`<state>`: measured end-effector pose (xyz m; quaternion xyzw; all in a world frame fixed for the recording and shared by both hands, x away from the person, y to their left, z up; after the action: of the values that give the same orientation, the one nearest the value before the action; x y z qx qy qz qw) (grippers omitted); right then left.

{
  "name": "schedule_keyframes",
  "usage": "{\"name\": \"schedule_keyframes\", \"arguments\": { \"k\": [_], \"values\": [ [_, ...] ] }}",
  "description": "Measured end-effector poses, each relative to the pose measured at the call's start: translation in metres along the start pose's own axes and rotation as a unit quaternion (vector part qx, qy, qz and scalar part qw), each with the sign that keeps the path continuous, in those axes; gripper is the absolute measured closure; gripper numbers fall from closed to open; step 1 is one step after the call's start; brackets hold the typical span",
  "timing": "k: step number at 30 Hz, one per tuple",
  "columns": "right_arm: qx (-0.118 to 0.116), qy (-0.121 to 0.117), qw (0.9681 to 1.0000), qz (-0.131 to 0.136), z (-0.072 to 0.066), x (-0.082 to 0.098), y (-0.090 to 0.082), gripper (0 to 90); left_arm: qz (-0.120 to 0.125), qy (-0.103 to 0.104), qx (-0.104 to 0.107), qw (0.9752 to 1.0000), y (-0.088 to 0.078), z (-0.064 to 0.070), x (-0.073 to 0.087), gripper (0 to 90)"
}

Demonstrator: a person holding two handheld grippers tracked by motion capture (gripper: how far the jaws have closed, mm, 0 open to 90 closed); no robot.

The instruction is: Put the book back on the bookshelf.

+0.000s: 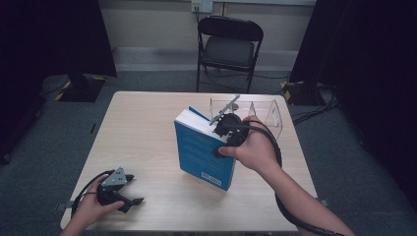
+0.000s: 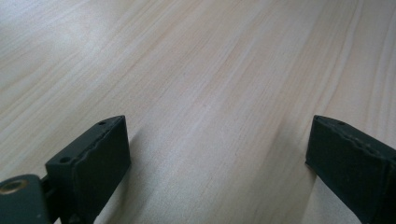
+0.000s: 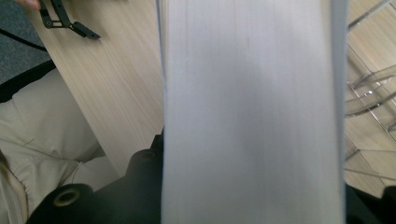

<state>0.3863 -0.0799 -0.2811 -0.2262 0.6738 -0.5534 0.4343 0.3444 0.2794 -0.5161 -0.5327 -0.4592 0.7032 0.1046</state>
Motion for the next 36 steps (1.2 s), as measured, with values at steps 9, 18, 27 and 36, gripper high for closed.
{"name": "schedule_keyframes", "arguments": {
  "k": [9,18,27,36],
  "values": [
    [0.007,0.023,0.9997,0.001,0.010,0.012,-0.008,61.9,0.000,0.000,0.000,1.0000,0.000,0.000,0.000,5.8],
    [0.011,0.036,0.9993,0.000,0.020,0.024,-0.014,62.0,0.000,0.000,0.000,1.0000,0.000,0.000,0.000,5.8],
    [0.017,0.060,0.9980,0.005,0.030,0.042,-0.017,61.9,0.000,0.000,0.000,1.0000,0.000,0.000,0.000,5.8],
    [0.022,0.086,0.9960,0.002,0.040,0.062,-0.014,62.0,0.000,-0.002,0.001,1.0000,0.000,0.000,0.000,5.8]
  ]
}}
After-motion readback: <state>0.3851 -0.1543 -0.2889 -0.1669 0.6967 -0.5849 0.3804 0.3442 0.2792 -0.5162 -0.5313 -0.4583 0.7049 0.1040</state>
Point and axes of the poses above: each handheld gripper's, and its own axes: y roughly forward along the jaws, x roughly out of its underside, z roughly to its right, the point moved 2 cm from there along y, roughly forward along the jaws, and after that the axes turned 6 degrees about -z, right-handed, at the moved point
